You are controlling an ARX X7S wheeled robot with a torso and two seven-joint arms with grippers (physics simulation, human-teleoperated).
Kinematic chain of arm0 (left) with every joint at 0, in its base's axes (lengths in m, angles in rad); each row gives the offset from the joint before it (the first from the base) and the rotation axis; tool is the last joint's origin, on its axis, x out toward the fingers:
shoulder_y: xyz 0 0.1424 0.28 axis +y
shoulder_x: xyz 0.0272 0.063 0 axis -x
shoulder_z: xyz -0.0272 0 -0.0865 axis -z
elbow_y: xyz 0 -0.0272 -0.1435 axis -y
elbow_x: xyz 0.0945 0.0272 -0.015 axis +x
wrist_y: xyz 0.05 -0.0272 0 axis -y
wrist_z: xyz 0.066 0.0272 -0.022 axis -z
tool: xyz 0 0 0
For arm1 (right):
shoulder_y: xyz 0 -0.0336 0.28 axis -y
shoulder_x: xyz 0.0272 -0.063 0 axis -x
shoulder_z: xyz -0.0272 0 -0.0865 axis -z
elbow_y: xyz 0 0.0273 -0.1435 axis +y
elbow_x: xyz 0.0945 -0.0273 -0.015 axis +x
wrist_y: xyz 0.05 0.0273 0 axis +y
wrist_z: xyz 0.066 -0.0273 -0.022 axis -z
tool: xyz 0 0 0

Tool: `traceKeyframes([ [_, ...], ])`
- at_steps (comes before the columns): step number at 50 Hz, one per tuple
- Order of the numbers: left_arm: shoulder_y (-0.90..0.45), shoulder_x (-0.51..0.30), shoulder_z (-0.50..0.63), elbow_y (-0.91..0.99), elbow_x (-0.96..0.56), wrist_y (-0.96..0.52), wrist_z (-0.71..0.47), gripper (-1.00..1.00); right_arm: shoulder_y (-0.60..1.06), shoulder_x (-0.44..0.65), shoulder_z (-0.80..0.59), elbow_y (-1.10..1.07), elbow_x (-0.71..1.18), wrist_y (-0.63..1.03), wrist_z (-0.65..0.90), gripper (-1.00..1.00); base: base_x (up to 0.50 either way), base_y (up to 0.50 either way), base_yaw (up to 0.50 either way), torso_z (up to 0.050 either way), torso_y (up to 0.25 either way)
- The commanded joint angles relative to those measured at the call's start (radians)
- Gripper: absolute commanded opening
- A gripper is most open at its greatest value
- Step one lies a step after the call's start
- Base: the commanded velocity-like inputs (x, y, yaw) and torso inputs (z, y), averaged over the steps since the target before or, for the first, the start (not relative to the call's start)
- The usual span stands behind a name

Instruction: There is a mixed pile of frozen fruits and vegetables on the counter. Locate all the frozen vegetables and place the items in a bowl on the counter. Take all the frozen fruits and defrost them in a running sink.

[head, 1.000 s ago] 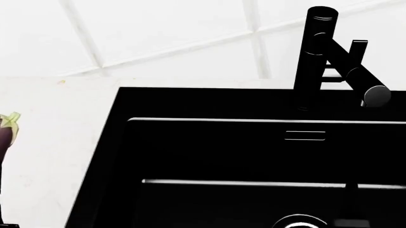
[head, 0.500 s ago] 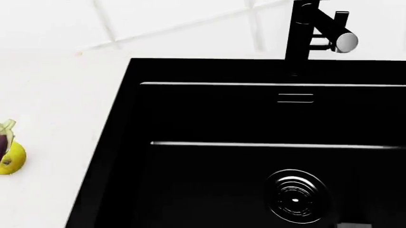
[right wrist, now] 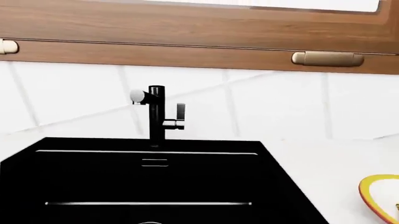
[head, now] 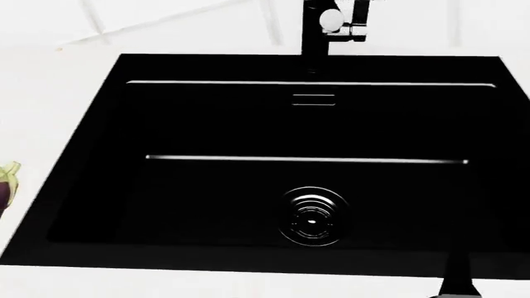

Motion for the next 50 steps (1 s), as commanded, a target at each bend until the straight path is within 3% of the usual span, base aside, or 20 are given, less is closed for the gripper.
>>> traceKeyframes([
  [1, -0.002, 0.026, -0.022, -0.002, 0.014, 0.024, 0.021, -1.00, -0.001, -0.020, 0.017, -0.004, -0.023, 0.006, -0.024, 1.00, 0.00, -0.50, 0.00, 0.000, 0.000],
  [50, 0.009, 0.041, -0.005, 0.006, 0.040, 0.023, 0.039, -1.00, -0.036, -0.042, 0.027, -0.007, -0.050, -0.006, -0.026, 1.00, 0.00, -0.50, 0.00, 0.000, 0.000],
])
